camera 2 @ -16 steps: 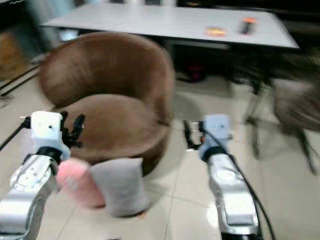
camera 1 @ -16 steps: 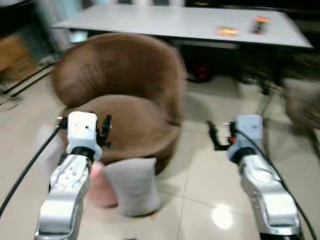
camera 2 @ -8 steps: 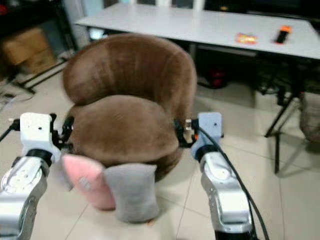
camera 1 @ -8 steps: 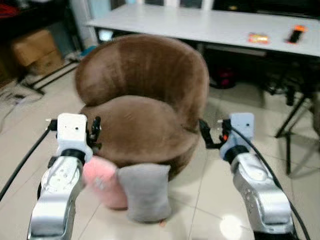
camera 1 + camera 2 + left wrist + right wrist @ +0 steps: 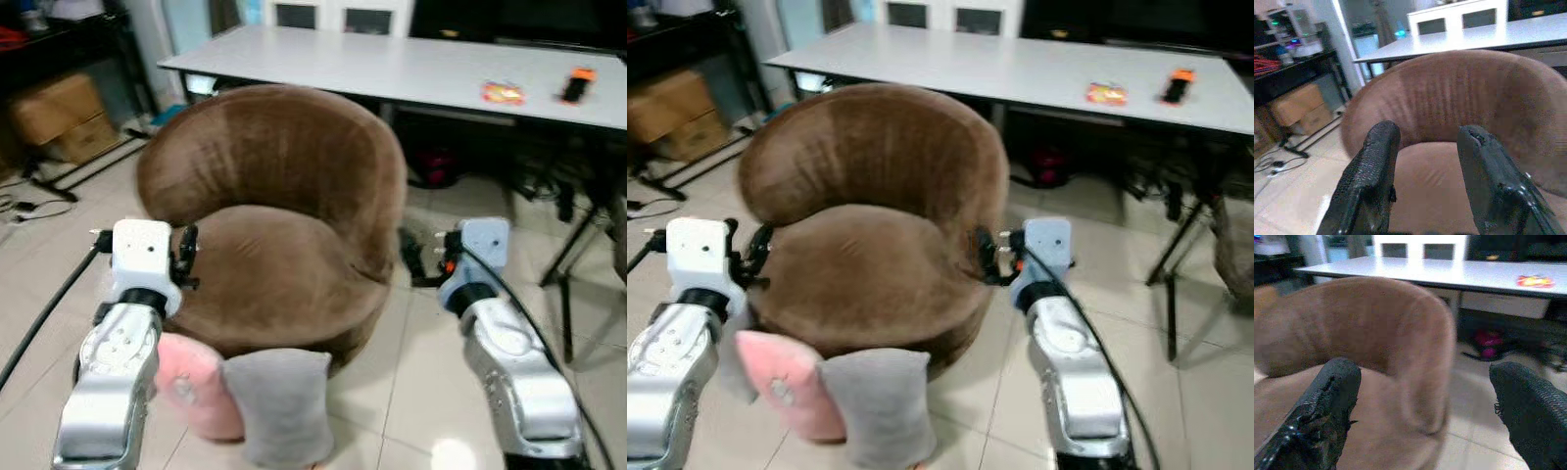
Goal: Move the pillow to the sofa from floor
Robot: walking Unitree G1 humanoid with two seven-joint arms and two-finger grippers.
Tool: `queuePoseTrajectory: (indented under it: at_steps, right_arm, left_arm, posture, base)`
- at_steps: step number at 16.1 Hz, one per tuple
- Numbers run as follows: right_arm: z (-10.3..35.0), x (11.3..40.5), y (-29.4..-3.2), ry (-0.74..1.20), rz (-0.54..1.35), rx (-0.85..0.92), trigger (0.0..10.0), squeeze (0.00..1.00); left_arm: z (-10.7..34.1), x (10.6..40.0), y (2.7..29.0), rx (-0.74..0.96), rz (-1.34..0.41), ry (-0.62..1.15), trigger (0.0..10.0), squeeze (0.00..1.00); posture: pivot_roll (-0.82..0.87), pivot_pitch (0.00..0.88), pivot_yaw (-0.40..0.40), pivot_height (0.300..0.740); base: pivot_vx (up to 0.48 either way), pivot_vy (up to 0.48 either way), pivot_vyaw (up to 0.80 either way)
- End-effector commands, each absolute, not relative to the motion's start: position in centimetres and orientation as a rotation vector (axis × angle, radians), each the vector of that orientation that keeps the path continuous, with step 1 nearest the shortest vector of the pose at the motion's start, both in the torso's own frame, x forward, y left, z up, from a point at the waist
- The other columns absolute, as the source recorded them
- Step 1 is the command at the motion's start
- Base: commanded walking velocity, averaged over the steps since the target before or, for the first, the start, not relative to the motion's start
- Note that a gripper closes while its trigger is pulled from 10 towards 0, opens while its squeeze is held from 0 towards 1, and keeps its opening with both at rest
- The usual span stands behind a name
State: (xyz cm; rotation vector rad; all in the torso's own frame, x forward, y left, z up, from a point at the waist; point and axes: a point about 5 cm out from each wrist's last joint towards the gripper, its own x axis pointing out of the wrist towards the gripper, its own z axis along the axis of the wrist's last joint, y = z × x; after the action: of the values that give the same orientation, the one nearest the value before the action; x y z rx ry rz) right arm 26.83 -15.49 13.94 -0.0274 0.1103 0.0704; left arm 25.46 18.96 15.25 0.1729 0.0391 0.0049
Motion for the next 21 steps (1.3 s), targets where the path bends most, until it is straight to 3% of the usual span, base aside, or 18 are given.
queuePoseTrajectory:
  at_steps: [1, 3, 12, 18, 21]
  right_arm:
    - [14.57, 26.92, -15.16, 0.082, 0.085, -0.033, 10.0, 0.00]
    - [14.52, 26.98, -15.18, 0.082, 0.067, -0.025, 10.0, 0.00]
    - [14.35, 26.93, -15.23, 0.085, 0.084, 0.032, 10.0, 0.00]
    - [14.23, 26.92, -15.40, 0.084, 0.082, 0.027, 10.0, 0.00]
    - [14.11, 26.90, -15.85, 0.079, 0.059, -0.020, 10.0, 0.00]
  left_arm:
    - [15.53, 25.55, 19.11, 0.190, 0.006, 0.030, 10.0, 0.00]
    - [15.52, 25.50, 19.11, 0.191, 0.003, 0.029, 10.0, 0.00]
    - [15.67, 25.36, 19.10, 0.145, 0.003, 0.031, 10.0, 0.00]
    - [15.71, 25.35, 18.91, 0.059, -0.017, 0.043, 10.0, 0.00]
    - [15.93, 25.58, 19.14, 0.158, 0.032, -0.018, 10.0, 0.00]
  posture:
    - [-0.12, 0.000, 0.039, 0.740]
    - [-0.12, 0.000, 0.039, 0.740]
    - [-0.13, 0.000, 0.043, 0.740]
    - [-0.12, 0.000, 0.043, 0.675]
    - [-0.12, 0.000, 0.043, 0.650]
  base:
    - [0.319, 0.000, 0.80]
    - [0.319, 0.000, 0.80]
    - [0.274, 0.000, 0.00]
    - [0.000, 0.000, 0.00]
    - [0.000, 0.000, 0.00]
